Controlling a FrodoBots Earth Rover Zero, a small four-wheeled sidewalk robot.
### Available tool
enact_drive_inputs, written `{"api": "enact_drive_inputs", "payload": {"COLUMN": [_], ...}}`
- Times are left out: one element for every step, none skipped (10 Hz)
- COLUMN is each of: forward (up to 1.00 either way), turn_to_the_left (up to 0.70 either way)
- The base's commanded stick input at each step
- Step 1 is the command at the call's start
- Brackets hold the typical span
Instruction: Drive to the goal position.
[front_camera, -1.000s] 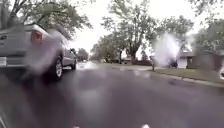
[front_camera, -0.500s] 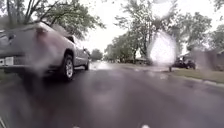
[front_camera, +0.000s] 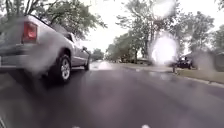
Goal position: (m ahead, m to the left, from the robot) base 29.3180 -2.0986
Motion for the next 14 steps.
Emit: {"api": "enact_drive_inputs", "payload": {"forward": [0.7,0.7,0.7,0.7,0.7,0.7,0.7,0.7,0.7,0.7,0.7,0.7,0.7,0.7], "turn_to_the_left": [0.0,0.0,0.0,0.0,0.0,0.0,0.0,0.0,0.0,0.0,0.0,0.0,0.0,0.0]}}
